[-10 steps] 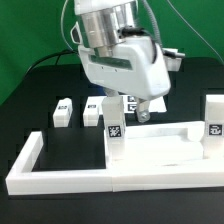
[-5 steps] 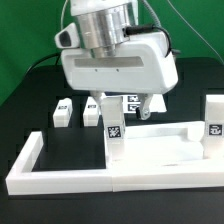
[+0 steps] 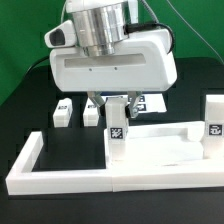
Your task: Assemble desk
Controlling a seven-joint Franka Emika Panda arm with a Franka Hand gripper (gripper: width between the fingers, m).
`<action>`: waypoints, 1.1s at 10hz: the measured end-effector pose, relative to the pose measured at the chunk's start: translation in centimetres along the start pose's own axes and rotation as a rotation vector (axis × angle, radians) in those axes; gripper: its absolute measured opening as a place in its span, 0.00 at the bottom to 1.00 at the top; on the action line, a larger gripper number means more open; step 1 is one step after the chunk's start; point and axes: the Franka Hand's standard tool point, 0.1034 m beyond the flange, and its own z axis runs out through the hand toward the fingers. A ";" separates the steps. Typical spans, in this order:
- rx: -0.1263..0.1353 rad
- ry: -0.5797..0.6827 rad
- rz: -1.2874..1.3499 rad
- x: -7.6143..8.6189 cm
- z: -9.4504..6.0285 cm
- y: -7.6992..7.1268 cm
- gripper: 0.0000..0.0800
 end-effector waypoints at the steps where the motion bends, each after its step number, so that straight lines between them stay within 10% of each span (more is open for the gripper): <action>1: -0.002 0.000 0.090 0.1 0.0 0.3 0.37; 5: 0.010 -0.011 0.502 0.0 0.2 0.2 0.37; 8: 0.087 -0.031 0.977 -0.3 0.4 -0.1 0.37; 11: 0.075 -0.028 0.915 -0.4 0.5 -0.2 0.46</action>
Offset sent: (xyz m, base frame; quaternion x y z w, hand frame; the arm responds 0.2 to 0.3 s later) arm 0.0000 0.0000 0.0000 0.0000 0.0000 0.1938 0.9810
